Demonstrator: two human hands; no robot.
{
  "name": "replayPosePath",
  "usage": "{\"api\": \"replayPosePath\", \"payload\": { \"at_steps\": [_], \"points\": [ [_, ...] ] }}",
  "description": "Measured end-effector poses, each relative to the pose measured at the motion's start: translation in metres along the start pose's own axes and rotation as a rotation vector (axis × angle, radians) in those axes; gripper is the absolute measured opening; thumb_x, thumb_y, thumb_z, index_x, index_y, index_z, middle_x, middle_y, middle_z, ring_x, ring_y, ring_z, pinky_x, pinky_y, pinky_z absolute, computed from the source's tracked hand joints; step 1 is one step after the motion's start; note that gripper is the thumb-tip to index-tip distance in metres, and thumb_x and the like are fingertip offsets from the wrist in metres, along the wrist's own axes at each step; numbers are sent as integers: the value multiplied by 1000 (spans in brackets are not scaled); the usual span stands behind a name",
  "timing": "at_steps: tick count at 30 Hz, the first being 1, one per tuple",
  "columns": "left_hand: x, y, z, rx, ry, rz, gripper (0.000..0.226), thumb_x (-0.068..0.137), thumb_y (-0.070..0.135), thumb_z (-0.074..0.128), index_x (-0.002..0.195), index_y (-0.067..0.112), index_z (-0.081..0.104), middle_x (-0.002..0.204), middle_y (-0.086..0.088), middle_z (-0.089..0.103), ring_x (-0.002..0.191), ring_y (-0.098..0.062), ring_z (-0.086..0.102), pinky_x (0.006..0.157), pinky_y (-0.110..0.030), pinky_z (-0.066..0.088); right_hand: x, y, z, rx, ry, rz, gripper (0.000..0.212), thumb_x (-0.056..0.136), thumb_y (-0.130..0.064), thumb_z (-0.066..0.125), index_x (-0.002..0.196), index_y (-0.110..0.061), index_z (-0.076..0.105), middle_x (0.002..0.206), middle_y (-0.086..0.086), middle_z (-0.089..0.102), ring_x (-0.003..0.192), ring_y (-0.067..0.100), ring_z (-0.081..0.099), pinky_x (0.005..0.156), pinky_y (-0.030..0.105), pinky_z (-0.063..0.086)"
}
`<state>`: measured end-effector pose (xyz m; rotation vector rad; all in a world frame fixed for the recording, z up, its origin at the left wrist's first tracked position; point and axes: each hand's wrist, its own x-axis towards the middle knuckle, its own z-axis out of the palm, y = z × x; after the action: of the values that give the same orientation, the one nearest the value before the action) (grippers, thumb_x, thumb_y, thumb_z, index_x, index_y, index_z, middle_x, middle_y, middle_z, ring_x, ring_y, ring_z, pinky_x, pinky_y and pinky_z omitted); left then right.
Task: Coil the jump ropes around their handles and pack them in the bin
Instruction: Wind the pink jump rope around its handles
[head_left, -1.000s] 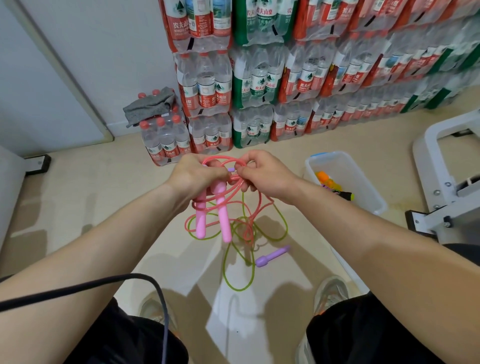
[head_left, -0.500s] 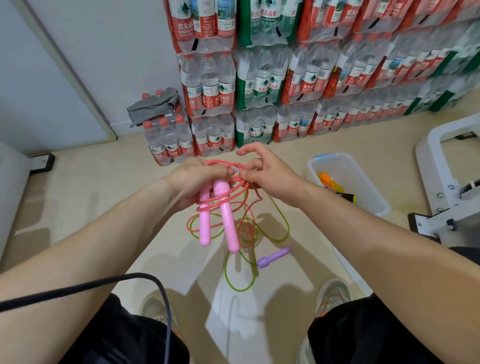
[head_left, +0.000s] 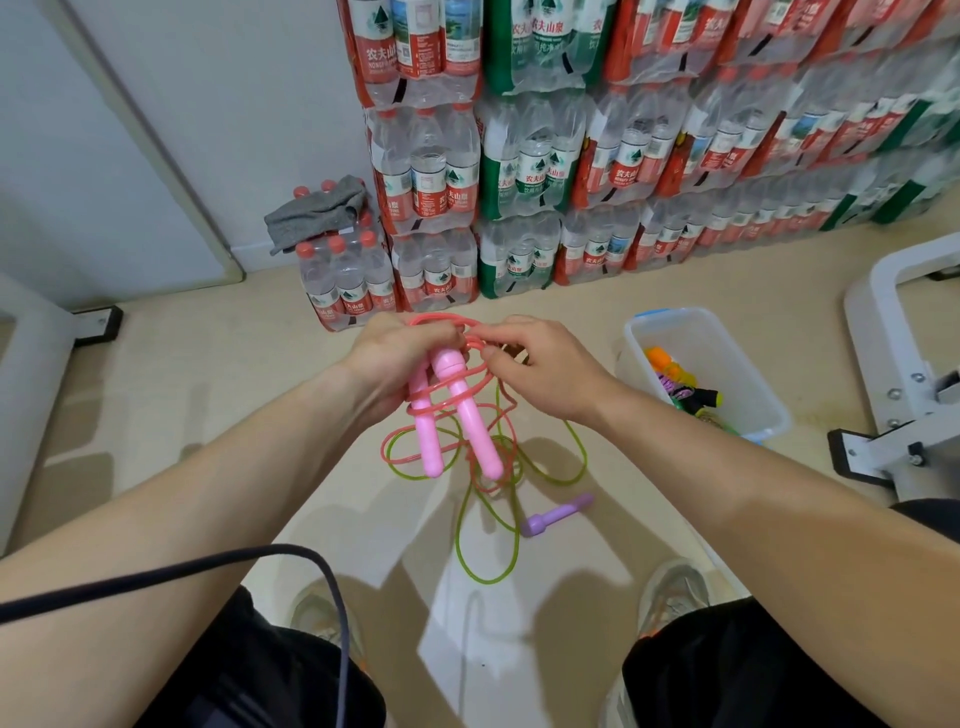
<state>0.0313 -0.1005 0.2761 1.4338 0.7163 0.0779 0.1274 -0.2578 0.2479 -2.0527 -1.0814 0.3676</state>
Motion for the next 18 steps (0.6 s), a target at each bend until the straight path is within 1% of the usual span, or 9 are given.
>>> {"api": "replayPosePath", "payload": {
  "at_steps": [2, 4, 6, 8, 10, 11, 13, 15, 18],
  "points": [
    [0, -2, 1, 25, -6, 14, 43, 62, 11, 68, 99, -11, 70, 86, -22, 65, 76, -27, 60, 75, -37, 53, 3, -1, -4, -15, -35, 20, 25, 94, -30, 64, 116, -30, 74, 94, -8, 64, 82, 11, 62, 82, 34, 53],
    [-2, -5, 3, 70, -20, 33, 35, 64, 10, 70, 95, -7, 73, 83, -21, 67, 74, -26, 61, 74, -37, 54, 7, -1, -10, -131, -93, 37, 19, 90, -36, 69, 108, -34, 74, 91, -11, 61, 79, 8, 57, 81, 39, 52],
    [-3, -6, 6, 169, -13, 84, 17, 73, 5, 73, 89, 1, 76, 76, -15, 68, 69, -22, 62, 71, -35, 54, 10, -3, -14, -327, -130, 26, 15, 91, -41, 67, 103, -33, 72, 88, -11, 51, 83, 12, 52, 79, 37, 48],
    [-2, -5, 7, 292, 8, 151, 14, 79, 2, 74, 91, 7, 74, 72, -9, 68, 65, -17, 62, 68, -33, 55, 11, -6, -12, -394, -127, -12, 13, 95, -38, 62, 100, -27, 67, 86, -10, 45, 85, 15, 49, 76, 34, 41],
    [-3, -6, 7, 432, 4, 255, 28, 78, 2, 76, 103, 11, 67, 79, -2, 69, 66, -13, 64, 69, -30, 55, 10, -6, -9, -321, -152, -7, 13, 97, -35, 61, 92, -24, 62, 80, -12, 46, 77, 13, 48, 69, 31, 36],
    [-4, -7, 7, 500, -6, 328, 38, 78, 3, 76, 111, 15, 60, 86, 1, 69, 68, -11, 64, 68, -24, 54, 9, -4, -9, -269, -184, 35, 16, 97, -36, 61, 89, -23, 59, 77, -12, 47, 72, 10, 48, 65, 30, 36],
    [-6, -11, 7, 587, -59, 476, 51, 80, 3, 73, 121, 23, 49, 97, 3, 67, 79, -9, 65, 69, -17, 52, 9, -1, -13, -99, -258, 157, 17, 99, -34, 60, 89, -21, 58, 75, -7, 53, 67, 9, 55, 62, 31, 46],
    [-5, -15, 7, 655, -129, 590, 45, 80, 2, 69, 116, 25, 55, 100, 2, 67, 90, -12, 64, 77, -22, 51, 6, 0, -17, 124, -325, 246, 12, 102, -26, 57, 94, -18, 57, 80, 2, 58, 70, 15, 64, 64, 38, 57],
    [-3, -21, 7, 780, -113, 651, 27, 81, 8, 69, 99, 29, 68, 96, 1, 66, 92, -12, 58, 81, -28, 45, 3, -3, -19, 269, -370, 304, 10, 104, -17, 54, 95, -15, 57, 84, 4, 57, 79, 14, 63, 67, 36, 59]
  ]
}}
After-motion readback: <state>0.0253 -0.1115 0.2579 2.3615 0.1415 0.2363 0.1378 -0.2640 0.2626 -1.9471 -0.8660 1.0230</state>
